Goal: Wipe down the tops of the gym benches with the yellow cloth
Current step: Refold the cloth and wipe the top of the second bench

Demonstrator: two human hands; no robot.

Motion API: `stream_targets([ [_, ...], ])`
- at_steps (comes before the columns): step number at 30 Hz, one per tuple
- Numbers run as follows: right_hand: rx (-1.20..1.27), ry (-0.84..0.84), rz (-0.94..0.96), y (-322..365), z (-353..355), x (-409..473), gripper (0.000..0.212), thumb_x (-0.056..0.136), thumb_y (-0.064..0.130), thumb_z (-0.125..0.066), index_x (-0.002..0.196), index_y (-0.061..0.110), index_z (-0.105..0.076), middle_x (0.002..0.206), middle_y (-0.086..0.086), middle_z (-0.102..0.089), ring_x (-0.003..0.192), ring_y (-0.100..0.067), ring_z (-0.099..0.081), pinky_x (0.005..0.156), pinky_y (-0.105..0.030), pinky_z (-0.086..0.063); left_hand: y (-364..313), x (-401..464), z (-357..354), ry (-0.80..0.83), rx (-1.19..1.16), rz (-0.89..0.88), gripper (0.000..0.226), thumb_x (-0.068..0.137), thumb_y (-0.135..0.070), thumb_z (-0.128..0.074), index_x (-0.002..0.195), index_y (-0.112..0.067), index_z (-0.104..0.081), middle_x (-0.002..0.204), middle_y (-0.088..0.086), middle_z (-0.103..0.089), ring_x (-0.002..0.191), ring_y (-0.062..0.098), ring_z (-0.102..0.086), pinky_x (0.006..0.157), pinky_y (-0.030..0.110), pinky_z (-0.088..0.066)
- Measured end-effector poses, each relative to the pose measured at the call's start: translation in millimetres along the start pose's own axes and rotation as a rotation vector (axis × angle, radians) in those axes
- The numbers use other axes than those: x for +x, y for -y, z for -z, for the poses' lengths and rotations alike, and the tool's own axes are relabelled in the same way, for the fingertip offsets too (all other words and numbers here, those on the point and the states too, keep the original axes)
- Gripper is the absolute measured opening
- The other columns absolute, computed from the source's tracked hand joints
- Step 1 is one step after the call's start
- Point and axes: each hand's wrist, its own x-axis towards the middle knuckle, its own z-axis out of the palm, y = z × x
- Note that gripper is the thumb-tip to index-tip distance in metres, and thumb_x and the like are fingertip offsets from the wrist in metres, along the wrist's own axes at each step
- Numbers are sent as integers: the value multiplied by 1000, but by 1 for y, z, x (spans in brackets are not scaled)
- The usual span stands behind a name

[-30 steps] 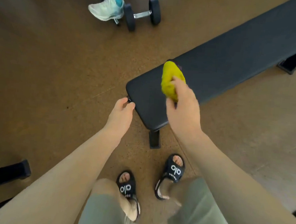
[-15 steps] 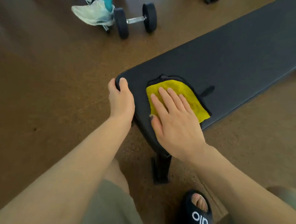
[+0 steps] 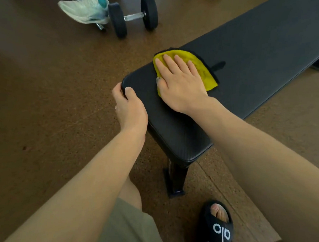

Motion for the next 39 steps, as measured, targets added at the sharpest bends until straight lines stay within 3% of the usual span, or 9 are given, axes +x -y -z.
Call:
stream_targets([
  [6, 67, 4, 65, 22, -2, -105, 59, 105, 42, -17, 163, 28, -12, 171, 6, -4, 158, -18, 3, 128, -42, -1, 1, 0, -4, -20, -29, 14, 36, 108, -42, -28, 143, -43, -35, 135, 5, -49, 104, 16, -56, 93, 42, -50],
  [9, 75, 107, 146, 26, -1, -146, 62, 101, 46, -6, 162, 35, -2, 169, 12, 8, 156, -11, 14, 127, -39, 8, 4, 0, -5, -25, -56, -9, 36, 109, -41, -28, 144, -43, -35, 140, 5, -46, 109, 14, -55, 88, 33, -49],
  [14, 29, 34, 116, 0, 1, -64, 56, 106, 43, -15, 162, 36, -14, 170, 9, -10, 158, -17, -3, 127, -39, 0, 10, 3, -5, -15, -64, -13, 38, 109, -42, -27, 146, -42, -35, 141, 4, -45, 109, 12, -55, 75, 26, -44],
  [17, 28, -1, 16, -1, 1, -32, 55, 108, 43, -14, 162, 34, -12, 171, 7, -7, 158, -18, -1, 127, -39, 2, 9, 2, -6, -22, -47, -29, 38, 109, -44, -27, 146, -42, -35, 139, 4, -44, 109, 12, -54, 72, 25, -42],
  [25, 91, 54, 125, 32, -6, -144, 59, 105, 44, -15, 162, 34, -9, 170, 10, -2, 157, -12, 7, 127, -39, 6, 12, 2, -6, -63, 14, -92, 41, 108, -44, -26, 148, -40, -35, 136, 3, -44, 117, 21, -54, 93, 37, -50],
  [28, 32, 20, 106, 6, -2, -107, 56, 106, 44, -17, 161, 36, -15, 170, 8, -9, 157, -15, -2, 127, -38, 2, 13, 2, -5, -43, 18, -97, 40, 109, -44, -25, 148, -41, -33, 138, 3, -45, 109, 11, -54, 79, 26, -46],
  [33, 44, -51, -170, -20, -1, -56, 55, 108, 44, -13, 162, 34, -13, 171, 6, -8, 158, -18, -3, 128, -40, -1, 11, 0, -4, -39, 38, -100, 40, 110, -43, -24, 149, -40, -31, 141, 0, -44, 101, 4, -52, 71, 18, -40],
  [36, 58, -101, -148, 17, -9, -102, 57, 106, 40, -19, 161, 29, -22, 170, 3, -16, 157, -21, -11, 128, -43, -8, 11, -1, -3, -60, 51, -112, 40, 109, -42, -24, 148, -38, -35, 137, 3, -47, 105, 10, -54, 82, 28, -47],
  [39, 70, -28, -26, 33, -11, -152, 56, 106, 41, -21, 162, 32, -18, 170, 7, -11, 157, -17, -6, 128, -41, -5, 11, 1, -2, -67, 63, -126, 40, 109, -42, -25, 148, -38, -36, 137, 4, -47, 111, 17, -55, 91, 36, -49],
])
